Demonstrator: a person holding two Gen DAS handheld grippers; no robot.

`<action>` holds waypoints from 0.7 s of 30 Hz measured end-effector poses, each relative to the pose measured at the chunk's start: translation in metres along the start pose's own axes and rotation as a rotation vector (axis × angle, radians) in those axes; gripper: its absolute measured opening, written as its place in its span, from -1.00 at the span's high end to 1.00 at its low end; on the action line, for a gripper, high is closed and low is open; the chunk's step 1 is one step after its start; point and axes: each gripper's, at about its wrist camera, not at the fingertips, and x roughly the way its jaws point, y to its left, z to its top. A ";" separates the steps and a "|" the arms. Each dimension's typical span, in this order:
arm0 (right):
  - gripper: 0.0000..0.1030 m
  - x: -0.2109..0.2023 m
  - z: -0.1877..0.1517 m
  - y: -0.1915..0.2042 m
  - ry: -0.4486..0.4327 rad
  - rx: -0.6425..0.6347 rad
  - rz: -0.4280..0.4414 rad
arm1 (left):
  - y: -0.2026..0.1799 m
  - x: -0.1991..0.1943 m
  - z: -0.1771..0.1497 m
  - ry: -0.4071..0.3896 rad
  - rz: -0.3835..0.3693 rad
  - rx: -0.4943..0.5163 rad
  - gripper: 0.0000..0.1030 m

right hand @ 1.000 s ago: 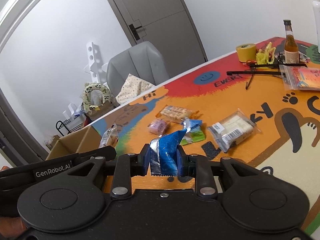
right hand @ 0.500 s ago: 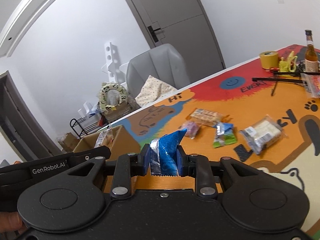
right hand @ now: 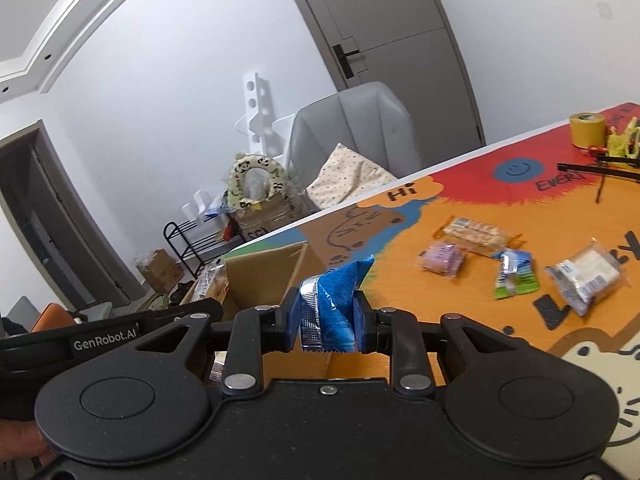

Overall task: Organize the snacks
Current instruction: 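Carry both packets over the box and open both grippers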

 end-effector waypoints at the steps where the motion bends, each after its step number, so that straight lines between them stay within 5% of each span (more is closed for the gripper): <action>1: 0.52 0.001 0.000 0.003 0.002 -0.005 0.003 | 0.004 -0.001 0.000 0.000 0.005 -0.006 0.66; 21: 0.52 0.051 0.017 0.048 0.060 -0.081 0.032 | 0.073 0.021 0.019 0.004 0.082 -0.105 0.58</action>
